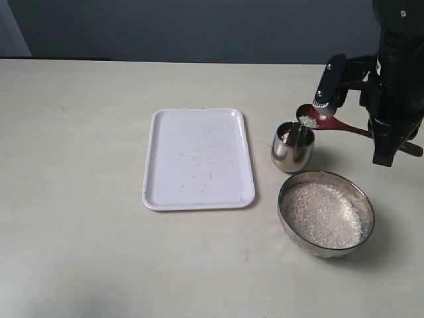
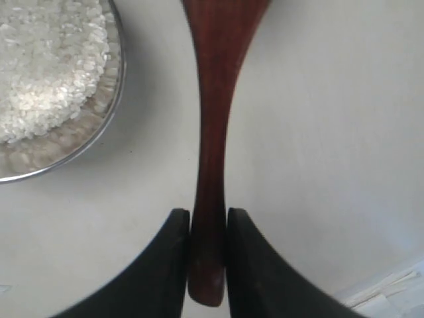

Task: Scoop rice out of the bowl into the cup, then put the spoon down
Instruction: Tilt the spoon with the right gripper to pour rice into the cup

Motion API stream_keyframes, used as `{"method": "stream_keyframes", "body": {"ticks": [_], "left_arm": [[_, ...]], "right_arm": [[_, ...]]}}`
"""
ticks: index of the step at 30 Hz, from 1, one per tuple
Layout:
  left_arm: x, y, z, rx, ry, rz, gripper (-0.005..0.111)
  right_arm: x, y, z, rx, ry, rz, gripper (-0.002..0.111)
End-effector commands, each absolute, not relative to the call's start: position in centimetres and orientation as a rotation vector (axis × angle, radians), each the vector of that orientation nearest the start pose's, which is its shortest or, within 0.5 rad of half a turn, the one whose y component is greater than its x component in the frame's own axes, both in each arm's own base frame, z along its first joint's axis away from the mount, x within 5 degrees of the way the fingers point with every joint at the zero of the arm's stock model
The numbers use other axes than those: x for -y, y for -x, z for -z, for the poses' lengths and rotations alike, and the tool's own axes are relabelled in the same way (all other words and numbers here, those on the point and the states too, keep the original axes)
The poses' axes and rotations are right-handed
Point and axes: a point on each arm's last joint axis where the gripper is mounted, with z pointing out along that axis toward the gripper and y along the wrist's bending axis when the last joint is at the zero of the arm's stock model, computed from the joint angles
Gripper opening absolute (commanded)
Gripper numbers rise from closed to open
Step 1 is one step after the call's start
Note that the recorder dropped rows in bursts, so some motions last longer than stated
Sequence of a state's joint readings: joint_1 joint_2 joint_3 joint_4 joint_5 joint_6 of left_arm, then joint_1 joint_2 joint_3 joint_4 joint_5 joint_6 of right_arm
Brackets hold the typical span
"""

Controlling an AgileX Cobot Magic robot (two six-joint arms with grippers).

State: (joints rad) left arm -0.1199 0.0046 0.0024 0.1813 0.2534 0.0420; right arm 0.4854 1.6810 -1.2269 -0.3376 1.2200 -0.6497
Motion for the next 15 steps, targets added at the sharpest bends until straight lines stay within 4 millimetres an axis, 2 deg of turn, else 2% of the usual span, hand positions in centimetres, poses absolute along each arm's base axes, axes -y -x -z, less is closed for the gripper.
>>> {"method": "stream_keyframes", "body": {"ticks": [1,11,15], "left_arm": [[0.3,-5.5,-19.2,-1.702,-0.25,-0.102,0.001],[0.3,-5.5,-19.2,-1.702,-0.25,-0.102,0.001],[0.3,-5.5,-19.2,-1.702,-0.25,-0.102,0.001]], "right_arm": [[-12.5,-30.1,-23.5,-2.556,1.866,0.493,-0.001],[-13.5,-33.2,-21.6,-2.473,1.894,0.581,-0.001],[-13.2,-34.1,-21.2,-2.412,1.93,0.707,-0.001]]}}
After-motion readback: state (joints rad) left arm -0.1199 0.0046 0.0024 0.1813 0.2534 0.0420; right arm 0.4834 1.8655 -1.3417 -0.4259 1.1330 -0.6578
